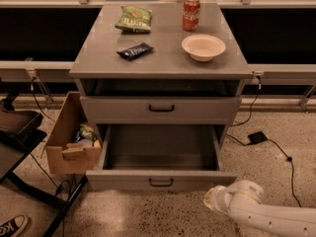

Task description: Close middle drawer

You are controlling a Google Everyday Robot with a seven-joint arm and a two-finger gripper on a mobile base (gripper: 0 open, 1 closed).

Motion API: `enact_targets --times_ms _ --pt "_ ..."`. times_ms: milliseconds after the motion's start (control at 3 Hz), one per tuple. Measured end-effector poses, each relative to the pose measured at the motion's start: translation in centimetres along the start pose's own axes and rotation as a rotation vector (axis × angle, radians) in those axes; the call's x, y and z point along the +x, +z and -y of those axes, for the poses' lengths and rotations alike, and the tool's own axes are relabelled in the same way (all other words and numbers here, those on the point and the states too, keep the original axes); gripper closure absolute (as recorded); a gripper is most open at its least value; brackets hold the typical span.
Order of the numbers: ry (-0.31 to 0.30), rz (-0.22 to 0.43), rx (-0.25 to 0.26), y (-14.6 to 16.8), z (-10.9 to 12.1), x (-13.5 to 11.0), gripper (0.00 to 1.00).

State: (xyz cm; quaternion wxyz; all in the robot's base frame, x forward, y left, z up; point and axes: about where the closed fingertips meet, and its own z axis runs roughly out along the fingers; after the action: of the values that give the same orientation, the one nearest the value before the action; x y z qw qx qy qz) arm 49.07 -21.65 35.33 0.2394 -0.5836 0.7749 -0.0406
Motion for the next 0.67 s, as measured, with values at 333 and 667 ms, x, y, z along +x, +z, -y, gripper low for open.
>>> enact_targets --times_ms 333,667 --pt "-0.041 0.031 0.03 2.2 3.4 -1.0 1.0" --pt "-0.073 0.051 0.055 3.4 5.8 -1.8 1.0"
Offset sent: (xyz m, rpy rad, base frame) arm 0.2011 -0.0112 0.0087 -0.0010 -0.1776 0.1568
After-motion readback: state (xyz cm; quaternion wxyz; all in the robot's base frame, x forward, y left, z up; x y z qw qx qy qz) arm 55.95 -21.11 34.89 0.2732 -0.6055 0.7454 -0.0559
